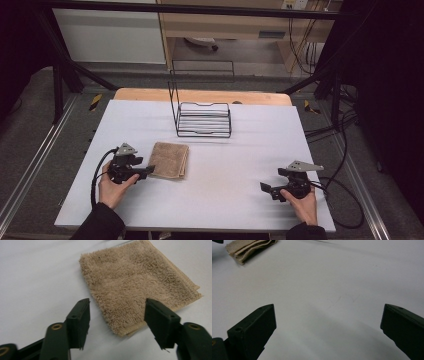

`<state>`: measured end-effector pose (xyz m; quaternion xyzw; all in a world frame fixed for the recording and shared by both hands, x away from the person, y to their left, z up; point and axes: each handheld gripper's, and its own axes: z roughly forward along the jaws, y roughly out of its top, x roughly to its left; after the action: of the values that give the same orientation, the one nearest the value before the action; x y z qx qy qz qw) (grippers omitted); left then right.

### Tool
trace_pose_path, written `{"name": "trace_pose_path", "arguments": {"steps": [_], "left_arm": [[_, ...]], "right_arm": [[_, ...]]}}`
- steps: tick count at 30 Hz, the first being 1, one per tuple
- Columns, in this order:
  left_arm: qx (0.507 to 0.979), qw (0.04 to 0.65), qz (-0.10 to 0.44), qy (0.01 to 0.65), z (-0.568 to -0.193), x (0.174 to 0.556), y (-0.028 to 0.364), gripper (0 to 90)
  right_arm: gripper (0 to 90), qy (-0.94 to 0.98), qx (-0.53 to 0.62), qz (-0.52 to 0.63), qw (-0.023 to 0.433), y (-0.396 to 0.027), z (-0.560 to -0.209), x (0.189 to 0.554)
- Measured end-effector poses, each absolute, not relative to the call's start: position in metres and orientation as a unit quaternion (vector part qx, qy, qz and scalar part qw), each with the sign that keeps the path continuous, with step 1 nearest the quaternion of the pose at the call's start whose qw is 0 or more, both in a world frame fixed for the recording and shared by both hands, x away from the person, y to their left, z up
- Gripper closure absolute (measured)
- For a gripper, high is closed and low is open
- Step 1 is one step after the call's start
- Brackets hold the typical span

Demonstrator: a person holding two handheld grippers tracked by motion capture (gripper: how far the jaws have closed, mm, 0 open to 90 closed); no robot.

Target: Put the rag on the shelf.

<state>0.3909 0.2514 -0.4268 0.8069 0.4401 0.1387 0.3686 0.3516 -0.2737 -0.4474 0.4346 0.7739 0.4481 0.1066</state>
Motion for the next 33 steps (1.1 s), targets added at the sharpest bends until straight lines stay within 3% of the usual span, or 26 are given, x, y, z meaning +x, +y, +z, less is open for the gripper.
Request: {"name": "trace_pose_path", "arguments": {"steps": [9,33], "left_arm": [[0.804,0.366,0.111,0.455,-0.440,0.393,0.249,56.9],[0.800,0.354,0.130,0.466,-0.445,0.388,0.237,78.9]], "right_arm": [[0.7,0.776,0.435,0.444,0.107,-0.273,-0.448,0.352],[0.8,0.778,0.435,0.440,0.106,-0.271,-0.450,0.353]]}}
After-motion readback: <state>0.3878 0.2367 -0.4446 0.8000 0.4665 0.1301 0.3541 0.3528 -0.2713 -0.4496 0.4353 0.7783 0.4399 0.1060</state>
